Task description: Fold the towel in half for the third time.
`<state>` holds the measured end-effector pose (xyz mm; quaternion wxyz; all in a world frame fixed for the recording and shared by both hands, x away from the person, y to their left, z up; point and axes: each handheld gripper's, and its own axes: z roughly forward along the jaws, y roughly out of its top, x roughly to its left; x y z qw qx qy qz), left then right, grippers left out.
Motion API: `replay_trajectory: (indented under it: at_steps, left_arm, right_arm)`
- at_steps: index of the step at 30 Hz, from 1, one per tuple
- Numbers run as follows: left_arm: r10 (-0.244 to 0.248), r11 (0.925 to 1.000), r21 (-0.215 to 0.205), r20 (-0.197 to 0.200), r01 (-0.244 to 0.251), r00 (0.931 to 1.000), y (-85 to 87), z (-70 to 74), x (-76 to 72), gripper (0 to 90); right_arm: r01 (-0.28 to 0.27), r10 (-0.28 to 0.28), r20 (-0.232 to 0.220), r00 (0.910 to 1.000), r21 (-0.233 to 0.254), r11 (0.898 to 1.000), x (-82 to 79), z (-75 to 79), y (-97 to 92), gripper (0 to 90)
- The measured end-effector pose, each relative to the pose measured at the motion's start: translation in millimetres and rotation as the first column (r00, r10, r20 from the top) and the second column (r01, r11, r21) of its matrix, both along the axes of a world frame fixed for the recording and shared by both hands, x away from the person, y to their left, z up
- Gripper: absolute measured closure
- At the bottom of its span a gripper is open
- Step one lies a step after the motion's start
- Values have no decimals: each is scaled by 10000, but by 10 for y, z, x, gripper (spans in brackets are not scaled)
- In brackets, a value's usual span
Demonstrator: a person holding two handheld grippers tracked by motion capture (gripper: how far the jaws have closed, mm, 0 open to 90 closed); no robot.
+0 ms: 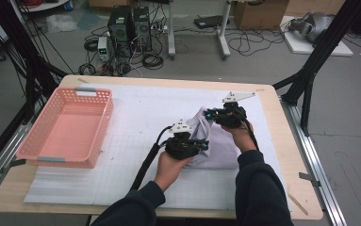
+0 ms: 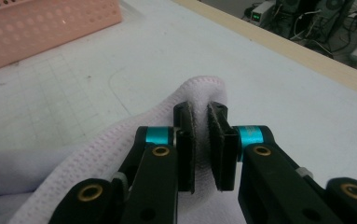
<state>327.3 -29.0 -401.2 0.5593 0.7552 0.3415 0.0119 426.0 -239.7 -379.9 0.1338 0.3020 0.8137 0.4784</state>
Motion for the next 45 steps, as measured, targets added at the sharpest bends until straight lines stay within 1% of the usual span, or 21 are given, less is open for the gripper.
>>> replay_trajectory:
  at_steps: [4,8,11,12,13,16,18,19,20,24,26,27,31,34,35,37,39,40,42,44,45]
  left_arm:
    - [1,10000,62,-255,0,9997,-204,-79,48,837]
    - [-69,9999,147,-403,75,9992,-365,-128,76,836]
    - [-90,9996,269,-541,104,9985,-443,-175,93,831]
    - [-70,9996,275,-636,87,9980,-455,-193,98,813]
    - [-87,9992,387,-684,114,9976,-450,-201,104,755]
    - [-267,9985,474,-317,282,9991,-387,-144,91,547]
    - [-296,9990,327,239,289,9993,-299,-59,61,492]
    - [-251,9997,78,367,248,9990,-244,-17,51,475]
    - [-265,9996,-72,511,269,9983,-179,22,49,456]
    - [130,9995,-296,1225,-94,9924,124,141,50,399]
    - [422,9974,-637,1350,-338,9900,299,169,59,357]
    - [612,9960,-732,1401,-513,9882,382,179,64,350]
    - [1085,9935,-518,1689,-1011,9797,693,181,81,334]
    - [1468,9892,-258,1885,-1446,9710,929,133,76,300]
    - [1596,9869,-81,1944,-1611,9679,1003,107,67,290]
    - [1989,9777,254,2041,-2083,9585,1147,44,44,201]
    - [2069,9749,396,2046,-2193,9567,1288,-19,20,192]
    - [2130,9728,459,2075,-2270,9548,1350,-46,10,193]
    - [2262,9686,539,2147,-2428,9501,1451,-84,-16,193]
    - [2339,9660,579,2187,-2519,9473,1536,-112,-42,193]
    - [2340,9658,603,2182,-2524,9475,1561,-121,-50,193]
  right_arm:
    - [175,-178,-91,9998,-307,9994,35,-54,-82,823]
    - [402,-406,-195,9990,-234,9989,24,-92,-192,822]
    - [633,-644,-273,9975,-390,9972,8,-139,-267,816]
    - [695,-708,-297,9971,-423,9967,2,-160,-292,811]
    - [795,-810,-362,9961,-427,9959,-8,-178,-311,802]
    - [1231,-1248,-279,9918,-564,9908,-58,-208,-364,714]
    - [1689,-1698,-242,9852,-357,9850,-99,-210,-445,628]
    - [1931,-1936,-328,9805,-169,9810,-125,-207,-493,621]
    - [2102,-2105,-237,9773,-147,9775,-151,-204,-544,614]
    - [2640,-2640,-28,9645,126,9644,-320,-167,-722,611]
    - [2755,-2750,-214,9612,222,9610,-402,-136,-779,593]
    - [2766,-2765,-79,9610,287,9605,-450,-124,-796,598]
    - [2810,-2807,227,9595,-121,9596,-636,-106,-795,593]
    - [2956,-2955,168,9552,-65,9553,-793,-141,-806,576]
    - [2939,-2940,86,9558,103,9558,-845,-164,-809,574]
    - [2905,-2901,-174,9568,255,9566,-956,-219,-802,568]
    - [2806,-2796,-329,9595,307,9593,-1059,-296,-786,567]
    - [2813,-2795,-563,9585,263,9593,-1096,-333,-769,560]
    - [2718,-2709,-729,9598,28,9623,-1154,-398,-750,560]
    - [2640,-2594,-1042,9601,329,9640,-1204,-428,-735,565]
    - [2575,-2526,-1024,9621,374,9656,-1227,-429,-722,571]
